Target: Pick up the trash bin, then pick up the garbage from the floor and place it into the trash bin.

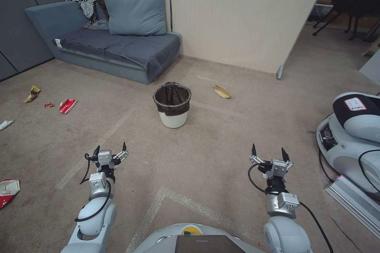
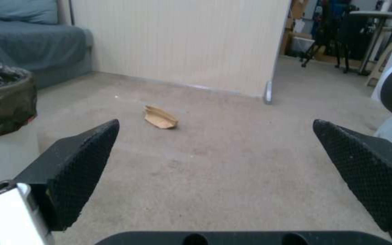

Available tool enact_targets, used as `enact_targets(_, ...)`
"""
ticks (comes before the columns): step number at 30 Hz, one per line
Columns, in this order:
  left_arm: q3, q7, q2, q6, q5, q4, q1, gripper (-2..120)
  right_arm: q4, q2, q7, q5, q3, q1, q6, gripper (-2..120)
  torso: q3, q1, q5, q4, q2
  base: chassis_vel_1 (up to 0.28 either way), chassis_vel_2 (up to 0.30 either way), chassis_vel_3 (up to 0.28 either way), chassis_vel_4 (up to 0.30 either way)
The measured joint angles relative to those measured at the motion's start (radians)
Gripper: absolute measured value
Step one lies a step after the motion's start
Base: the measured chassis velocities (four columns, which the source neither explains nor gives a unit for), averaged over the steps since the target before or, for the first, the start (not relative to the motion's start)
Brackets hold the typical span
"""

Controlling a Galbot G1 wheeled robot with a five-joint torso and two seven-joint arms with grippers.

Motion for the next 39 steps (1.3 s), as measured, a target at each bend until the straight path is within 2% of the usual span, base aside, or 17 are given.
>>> enact_targets(7,0.001,0.0,-0.002,-0.002,0.001,-0.006,0.003,100,0.003,0.0,0.001,-0.001,0.002,0.0,-0.001,100,0.0,0.0,0.0001,0.0,0.0,-0.068,0.054,0.054,-0.063)
enact_targets(22,0.001,-0.001,0.011,-0.001,0.0,-0.012,0.003,100,0.005,-0.005,0.003,0.001,0.001,0.005,-0.005,100,0.0,0.0,0.0,-0.0002,0.0,-0.168,0.176,0.177,-0.177)
enact_targets(39,0.002,-0.002,0.007,0.002,0.001,-0.011,-0.001,100,-0.006,-0.005,0.006,0.005,-0.002,0.019,-0.007,100,0.0,0.0,0.0,0.0001,0.0,-0.111,0.115,0.119,-0.106)
